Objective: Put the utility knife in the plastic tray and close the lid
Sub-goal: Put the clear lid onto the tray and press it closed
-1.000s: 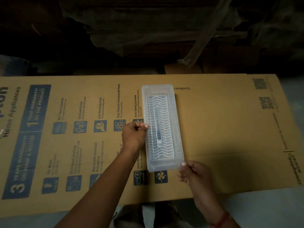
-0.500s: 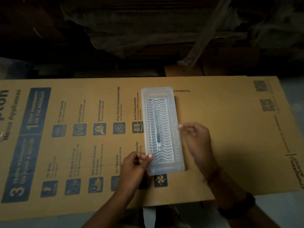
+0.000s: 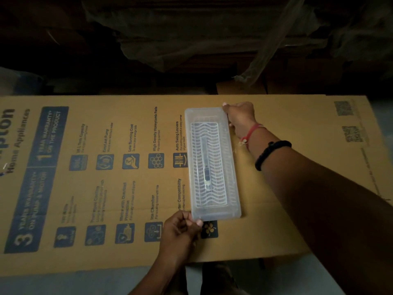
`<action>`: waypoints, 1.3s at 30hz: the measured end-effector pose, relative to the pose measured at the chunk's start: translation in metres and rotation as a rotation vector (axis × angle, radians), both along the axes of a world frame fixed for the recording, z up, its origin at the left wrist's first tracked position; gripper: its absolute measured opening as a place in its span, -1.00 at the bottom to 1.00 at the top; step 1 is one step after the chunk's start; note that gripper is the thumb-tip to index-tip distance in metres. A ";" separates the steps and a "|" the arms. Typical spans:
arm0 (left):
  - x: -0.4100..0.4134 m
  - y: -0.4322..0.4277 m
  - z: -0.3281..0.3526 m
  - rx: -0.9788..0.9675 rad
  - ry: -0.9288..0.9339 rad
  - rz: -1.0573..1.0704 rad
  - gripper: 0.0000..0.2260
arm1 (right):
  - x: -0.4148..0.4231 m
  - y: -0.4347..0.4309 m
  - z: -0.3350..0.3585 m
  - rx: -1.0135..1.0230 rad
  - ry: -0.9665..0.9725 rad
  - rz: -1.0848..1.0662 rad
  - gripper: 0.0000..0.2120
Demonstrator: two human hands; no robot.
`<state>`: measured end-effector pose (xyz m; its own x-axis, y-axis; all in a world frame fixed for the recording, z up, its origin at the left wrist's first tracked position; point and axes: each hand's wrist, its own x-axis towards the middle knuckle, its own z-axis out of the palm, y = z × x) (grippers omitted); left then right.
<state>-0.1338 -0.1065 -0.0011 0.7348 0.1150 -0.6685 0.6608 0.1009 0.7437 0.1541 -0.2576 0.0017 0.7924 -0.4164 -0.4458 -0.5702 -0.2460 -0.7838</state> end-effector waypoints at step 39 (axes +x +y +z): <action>0.278 0.009 -0.009 0.189 -0.094 0.250 -0.68 | -0.013 -0.004 -0.023 0.196 -0.069 0.018 -0.74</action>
